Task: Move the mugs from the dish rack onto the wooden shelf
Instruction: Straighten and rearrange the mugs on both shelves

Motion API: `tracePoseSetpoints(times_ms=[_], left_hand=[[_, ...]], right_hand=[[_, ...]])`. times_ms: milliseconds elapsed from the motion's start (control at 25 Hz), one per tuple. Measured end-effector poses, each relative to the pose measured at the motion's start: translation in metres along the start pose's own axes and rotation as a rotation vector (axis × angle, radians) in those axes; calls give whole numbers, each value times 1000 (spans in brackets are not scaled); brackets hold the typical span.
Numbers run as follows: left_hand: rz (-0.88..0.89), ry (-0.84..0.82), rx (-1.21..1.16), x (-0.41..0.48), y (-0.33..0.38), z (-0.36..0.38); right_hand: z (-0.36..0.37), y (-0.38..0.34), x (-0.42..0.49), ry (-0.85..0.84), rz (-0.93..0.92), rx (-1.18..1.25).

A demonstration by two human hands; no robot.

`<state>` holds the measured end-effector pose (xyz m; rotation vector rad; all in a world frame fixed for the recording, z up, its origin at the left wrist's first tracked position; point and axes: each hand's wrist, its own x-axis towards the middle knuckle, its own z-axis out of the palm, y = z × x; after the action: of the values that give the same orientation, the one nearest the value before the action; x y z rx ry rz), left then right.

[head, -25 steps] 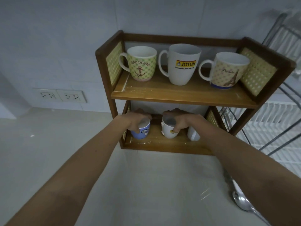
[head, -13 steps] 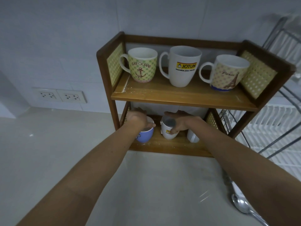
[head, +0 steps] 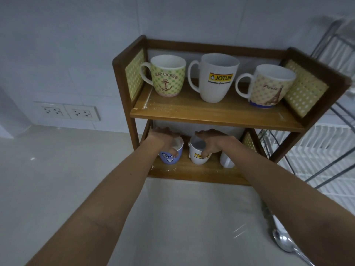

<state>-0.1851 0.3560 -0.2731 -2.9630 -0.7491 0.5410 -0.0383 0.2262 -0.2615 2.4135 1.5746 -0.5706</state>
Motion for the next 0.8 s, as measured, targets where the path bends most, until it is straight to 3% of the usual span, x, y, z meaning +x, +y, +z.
tracePoseSetpoints(times_ms=[240, 440, 600, 720, 800], left_hand=[[-97, 10, -27, 5, 2, 4], [-58, -6, -55, 6, 6, 6], [170, 149, -291, 15, 49, -1], [186, 124, -227, 22, 76, -3], [161, 127, -168, 25, 81, -2]], right_hand=[[0, 1, -5, 58, -6, 45], [-7, 36, -16, -145, 195, 381], [-12, 79, -32, -64, 360, 137], [6, 84, -37, -217, 277, 145], [14, 85, -40, -179, 224, 112]])
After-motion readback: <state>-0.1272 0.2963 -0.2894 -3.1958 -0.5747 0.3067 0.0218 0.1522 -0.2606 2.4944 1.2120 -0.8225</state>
